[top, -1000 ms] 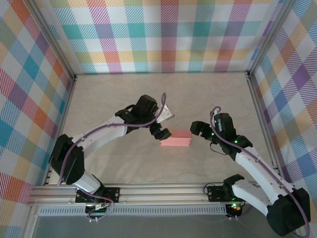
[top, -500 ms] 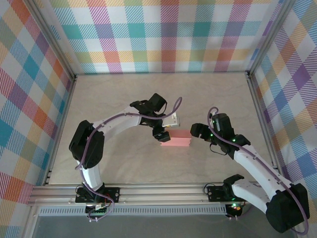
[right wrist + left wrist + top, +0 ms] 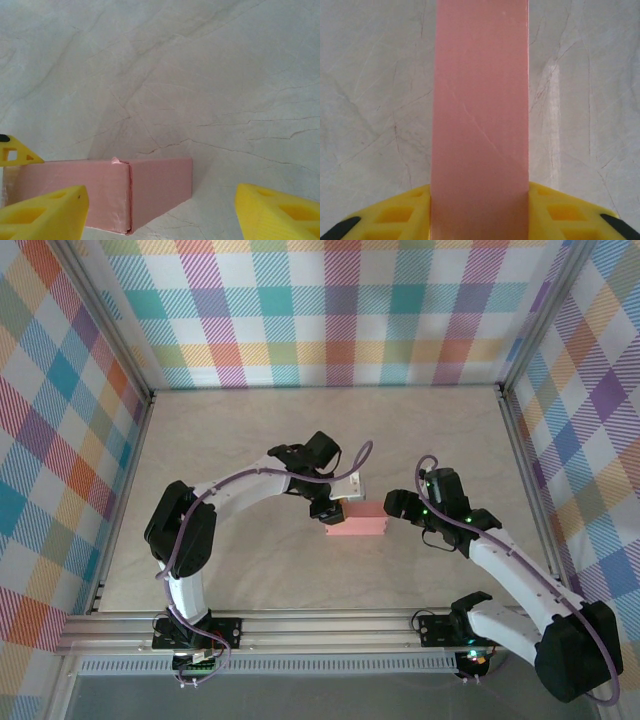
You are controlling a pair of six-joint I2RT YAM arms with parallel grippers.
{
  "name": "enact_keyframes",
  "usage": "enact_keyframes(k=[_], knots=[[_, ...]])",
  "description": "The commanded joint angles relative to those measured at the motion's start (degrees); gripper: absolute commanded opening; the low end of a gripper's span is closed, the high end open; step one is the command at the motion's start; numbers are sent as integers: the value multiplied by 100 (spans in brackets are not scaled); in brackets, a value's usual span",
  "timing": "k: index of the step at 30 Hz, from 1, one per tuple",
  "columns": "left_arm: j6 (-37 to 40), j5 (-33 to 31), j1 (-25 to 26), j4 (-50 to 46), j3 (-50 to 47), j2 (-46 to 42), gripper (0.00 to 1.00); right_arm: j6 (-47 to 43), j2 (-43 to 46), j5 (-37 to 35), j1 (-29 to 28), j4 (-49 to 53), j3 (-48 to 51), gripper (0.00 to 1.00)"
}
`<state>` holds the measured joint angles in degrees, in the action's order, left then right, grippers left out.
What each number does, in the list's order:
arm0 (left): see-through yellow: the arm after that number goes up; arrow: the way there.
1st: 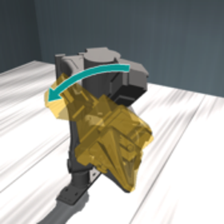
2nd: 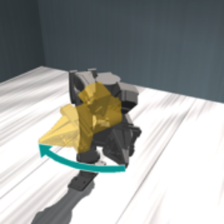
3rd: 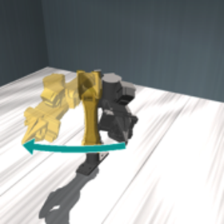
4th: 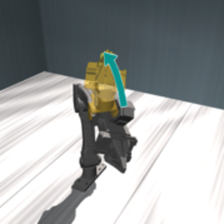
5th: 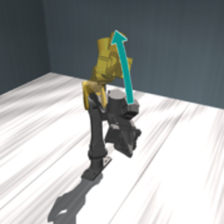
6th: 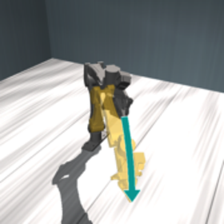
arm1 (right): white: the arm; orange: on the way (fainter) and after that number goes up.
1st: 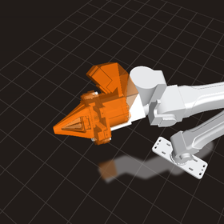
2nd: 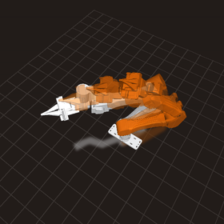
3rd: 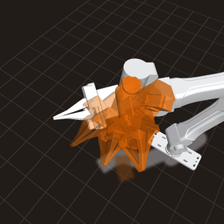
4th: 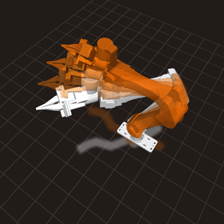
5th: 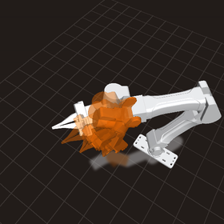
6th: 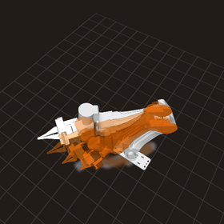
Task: Fold the paper box
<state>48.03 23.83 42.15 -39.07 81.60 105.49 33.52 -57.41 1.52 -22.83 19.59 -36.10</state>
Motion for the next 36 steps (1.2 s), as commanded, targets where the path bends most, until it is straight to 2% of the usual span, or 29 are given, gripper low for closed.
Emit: enact_keyframes(k=[1,4,8,13,17,21,24,29,31,34,36], knots=[[33,-55,76,-285,110,81,32,-90,-16,35,32,-71,-37,76],[-17,-199,90,-215,89,6,31,-83,-16,33,33,-79,-29,76],[-151,-726,114,293,-192,-295,31,-11,-25,39,32,-133,2,76],[-189,-2067,169,1537,-994,-907,32,144,-33,55,33,-281,95,75],[-61,-3198,224,2787,-1687,-1238,25,146,-85,64,33,-372,103,75],[233,-4065,301,3457,-2042,-1140,27,152,-190,105,33,-436,75,75],[387,-4495,306,3360,-2034,-823,29,171,-244,112,33,-474,85,75],[366,-4433,312,3268,-2050,-758,35,195,-203,79,31,-456,120,76],[313,-4361,316,3249,-2042,-814,40,190,-171,59,33,-435,129,76],[265,-4312,317,3265,-2058,-882,52,181,-136,49,31,-448,145,76],[243,-4313,317,3282,-2065,-893,53,190,-130,67,32,-461,163,76]])
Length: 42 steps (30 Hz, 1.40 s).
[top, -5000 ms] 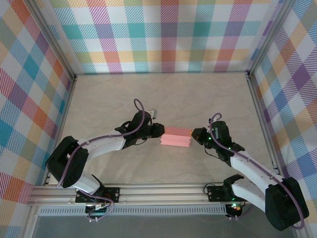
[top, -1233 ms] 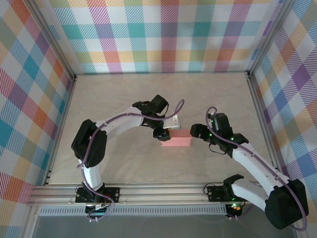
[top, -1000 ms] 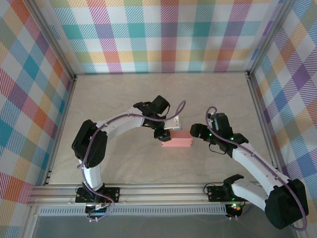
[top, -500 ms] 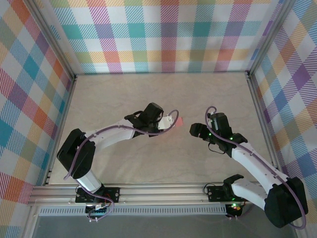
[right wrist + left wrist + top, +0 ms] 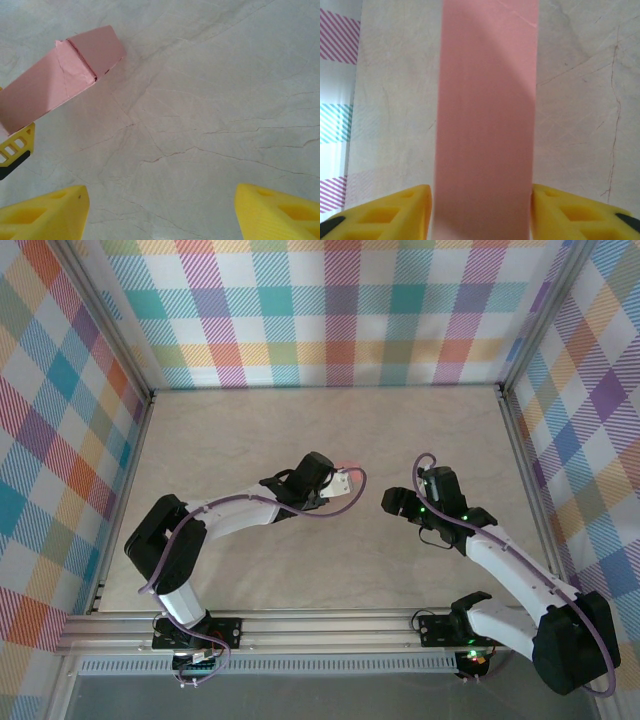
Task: Fold the paper box
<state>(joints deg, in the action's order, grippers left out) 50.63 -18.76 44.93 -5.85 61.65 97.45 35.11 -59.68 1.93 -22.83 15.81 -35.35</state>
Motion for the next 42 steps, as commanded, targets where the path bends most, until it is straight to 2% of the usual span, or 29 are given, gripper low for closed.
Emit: enact_keyframes(k=[1,10,13,15,17,19,23,27,31,34,36,40,42], knots=[[-31,-46,30,-51,-70,-89,54,39,104,38,33,-79,91,76],[-270,164,-28,-28,-148,-132,84,43,296,-7,33,-30,173,76],[-472,391,-78,87,-240,-256,93,45,369,-41,33,-16,195,76],[-870,805,-197,300,-370,-503,99,34,440,-69,33,-50,235,77],[-1361,1194,-371,596,-571,-839,100,-40,504,-174,33,-85,241,78],[-1828,1400,-549,895,-864,-1246,100,-188,567,-337,32,-121,216,85],[-2980,1304,-1072,1342,-1528,-2276,100,-642,635,-909,44,-392,179,100],[-4014,1060,-1949,1461,-2289,-3150,100,-1396,386,-1619,100,-1098,218,100],[-4377,459,-2608,1458,-2806,-3558,100,-2087,34,-2230,315,-2045,373,100],[-4409,-80,-2999,1867,-3235,-3597,100,-2552,-334,-2445,632,-2543,373,100],[-4360,-206,-3210,2135,-3386,-3411,100,-2804,-588,-2453,846,-3092,523,100],[-4496,97,-3580,2850,-3573,-2826,100,-3120,-1188,-2078,1268,-4388,945,100],[-4556,437,-3731,3470,-3720,-2518,100,-3309,-1556,-1886,1474,-4645,953,100]])
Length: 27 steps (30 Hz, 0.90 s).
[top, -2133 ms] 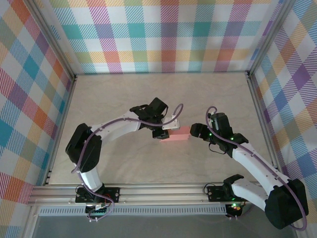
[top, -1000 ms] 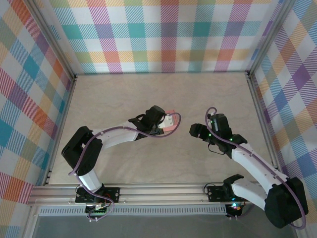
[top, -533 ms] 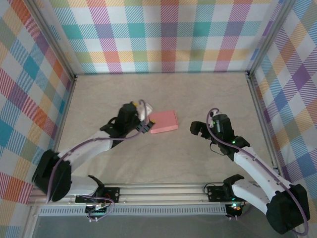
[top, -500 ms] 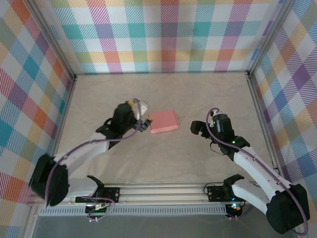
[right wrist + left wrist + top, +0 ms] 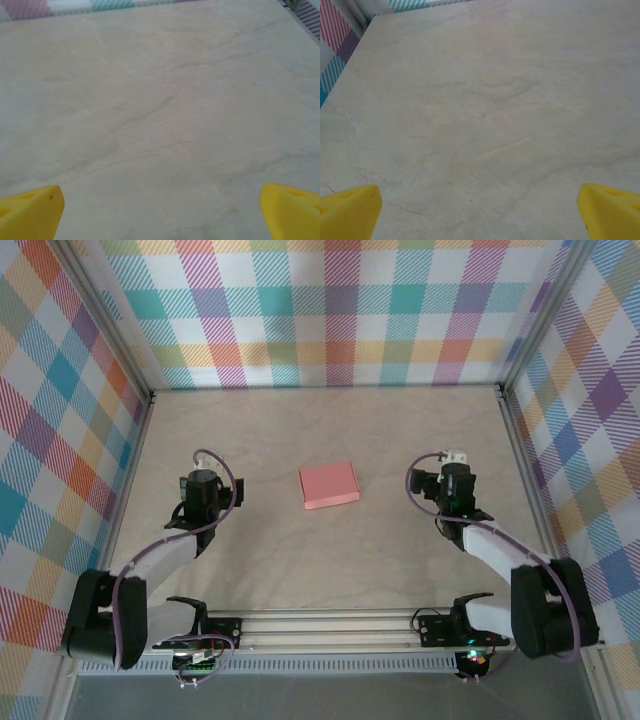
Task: Fold the paper box
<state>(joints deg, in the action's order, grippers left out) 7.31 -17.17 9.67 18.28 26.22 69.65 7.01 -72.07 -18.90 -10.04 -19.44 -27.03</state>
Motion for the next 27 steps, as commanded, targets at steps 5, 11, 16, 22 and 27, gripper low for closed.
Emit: enact_keyframes(k=[5,11,16,22,27], knots=[[-580,1005,-573,2072,-358,881,100,-757,-992,965,531,-2429,410,100],[-577,1166,-585,2679,-131,2001,100,-649,-1481,1688,852,-2542,249,100],[-587,1217,-607,2603,-137,1967,100,-568,-1529,1925,1004,-2573,241,100],[-575,1216,-598,2635,-143,1978,100,-569,-1529,1917,1004,-2565,236,100],[-576,1211,-598,2638,-143,1979,100,-570,-1528,1925,1004,-2573,246,100]])
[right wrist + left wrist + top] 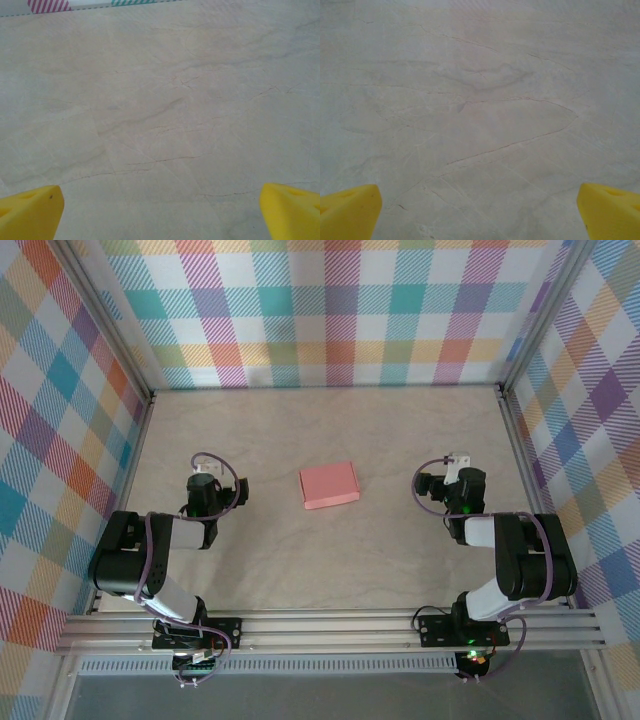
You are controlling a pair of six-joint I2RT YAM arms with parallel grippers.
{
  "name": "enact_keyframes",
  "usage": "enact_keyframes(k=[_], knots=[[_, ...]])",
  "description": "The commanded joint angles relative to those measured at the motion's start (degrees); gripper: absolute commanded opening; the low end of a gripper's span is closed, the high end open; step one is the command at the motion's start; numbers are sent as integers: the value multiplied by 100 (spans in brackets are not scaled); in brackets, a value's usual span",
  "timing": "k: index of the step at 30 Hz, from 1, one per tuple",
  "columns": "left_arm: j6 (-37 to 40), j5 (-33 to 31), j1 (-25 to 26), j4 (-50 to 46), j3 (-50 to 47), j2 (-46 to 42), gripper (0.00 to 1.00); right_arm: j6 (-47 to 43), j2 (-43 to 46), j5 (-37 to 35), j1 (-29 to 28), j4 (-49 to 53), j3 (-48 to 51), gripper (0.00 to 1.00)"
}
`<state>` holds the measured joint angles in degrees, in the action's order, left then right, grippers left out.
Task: Fold the paper box
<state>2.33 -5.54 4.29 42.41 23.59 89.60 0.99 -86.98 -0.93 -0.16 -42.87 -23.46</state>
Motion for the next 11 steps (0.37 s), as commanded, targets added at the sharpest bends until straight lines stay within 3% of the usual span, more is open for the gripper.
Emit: enact_keyframes(k=[1,11], knots=[[-75,53,-60,224,119,-21,100,30,-37,128,16,-230,-114,100],[-60,99,-59,217,125,-9,100,27,-36,128,16,-230,-115,100]])
